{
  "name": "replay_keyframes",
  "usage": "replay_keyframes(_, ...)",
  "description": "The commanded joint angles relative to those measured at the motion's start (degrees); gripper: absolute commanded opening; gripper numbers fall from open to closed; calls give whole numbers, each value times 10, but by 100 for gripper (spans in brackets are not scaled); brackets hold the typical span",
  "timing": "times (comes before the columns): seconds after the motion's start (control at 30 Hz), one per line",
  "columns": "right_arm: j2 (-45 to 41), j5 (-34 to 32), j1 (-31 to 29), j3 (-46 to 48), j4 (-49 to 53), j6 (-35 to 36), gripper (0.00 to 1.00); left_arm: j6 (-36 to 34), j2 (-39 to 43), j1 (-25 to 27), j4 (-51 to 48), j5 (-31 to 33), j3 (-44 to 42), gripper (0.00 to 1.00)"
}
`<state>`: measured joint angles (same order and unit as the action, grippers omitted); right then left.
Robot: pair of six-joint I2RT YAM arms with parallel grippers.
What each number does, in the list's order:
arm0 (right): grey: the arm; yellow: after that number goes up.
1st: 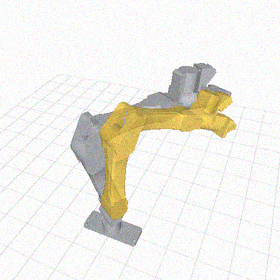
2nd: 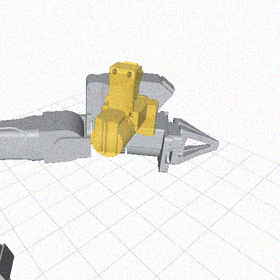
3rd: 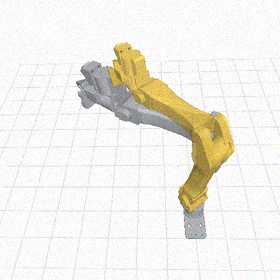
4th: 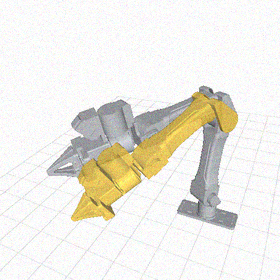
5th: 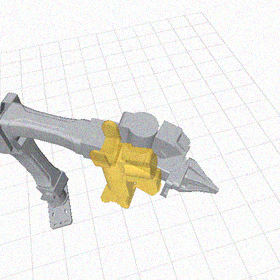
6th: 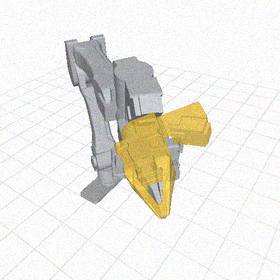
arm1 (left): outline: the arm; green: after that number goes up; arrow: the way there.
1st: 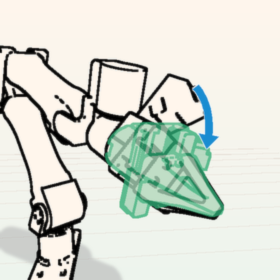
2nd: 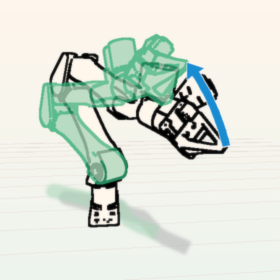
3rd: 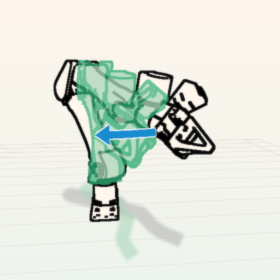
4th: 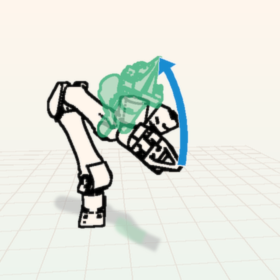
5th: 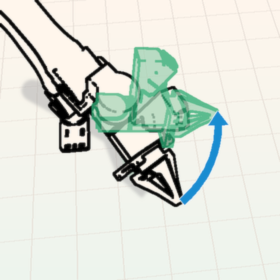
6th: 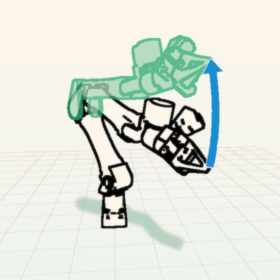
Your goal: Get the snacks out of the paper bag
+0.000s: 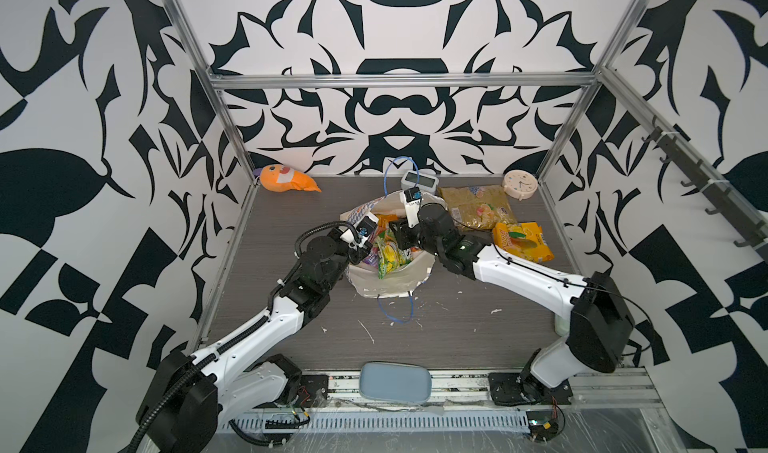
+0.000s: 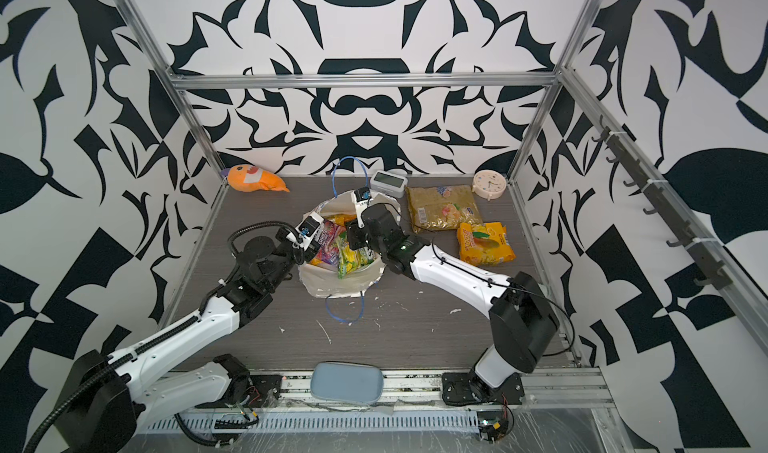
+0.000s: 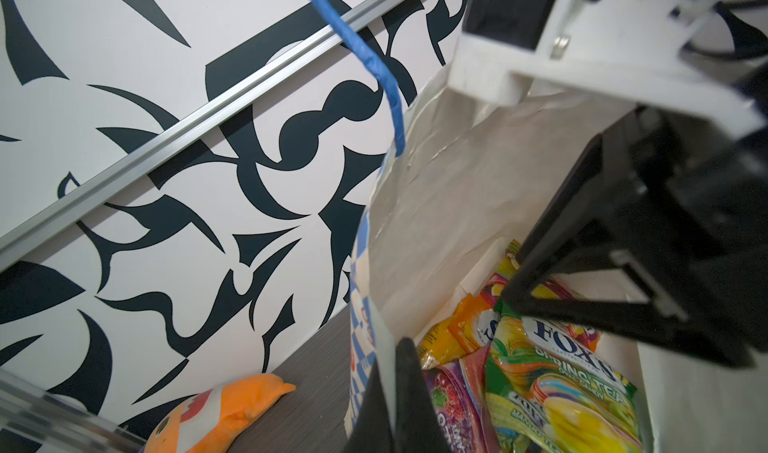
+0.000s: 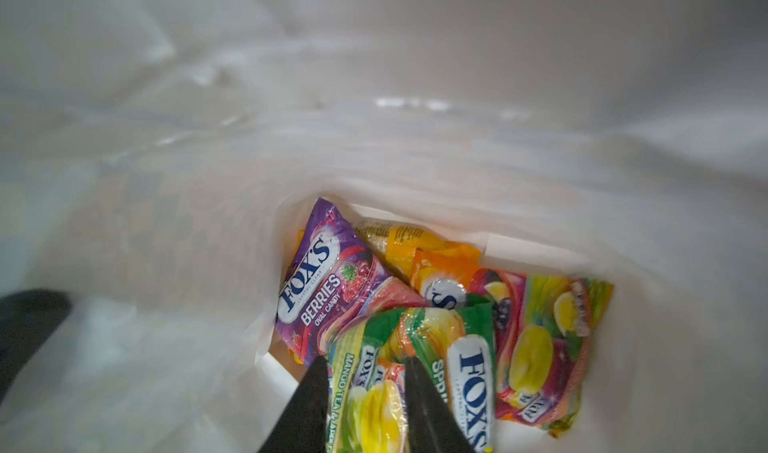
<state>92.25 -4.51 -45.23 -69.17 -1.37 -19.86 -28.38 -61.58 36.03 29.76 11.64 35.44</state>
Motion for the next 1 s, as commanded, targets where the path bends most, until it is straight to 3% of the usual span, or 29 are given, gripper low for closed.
replay_keyframes(0.0, 37, -19, -25, -55, 70, 12, 58, 1, -3, 2, 1, 8, 18, 0)
replay_keyframes(0.03, 49, -44, -38, -69, 88, 13, 62, 1, -2, 2, 0, 8, 17, 0)
replay_keyframes(0.1, 73, -117, -63, -98, 126, 14, 80, 3, 3, 2, -4, 7, 16, 0)
replay_keyframes(0.17, 103, -160, -81, -137, 175, 16, 86, 5, 6, 2, -6, 7, 13, 0)
replay_keyframes(0.37, 172, -284, -118, -190, 254, 9, 88, 9, 8, 2, -8, 4, 9, 0)
replay_keyframes(0.57, 225, -344, -121, -221, 290, 1, 88, 12, 17, 2, -15, 1, 9, 0)
replay_keyframes(0.73, 244, -318, -118, -239, 292, 7, 89, 12, 19, 2, -17, 4, 8, 0)
replay_keyframes(0.83, 209, -243, -105, -201, 241, 1, 89, 13, 20, 2, -15, 4, 4, 0)
replay_keyframes(0.97, 153, -207, -97, -149, 179, 12, 89, 16, 21, 2, -23, 10, 12, 0)
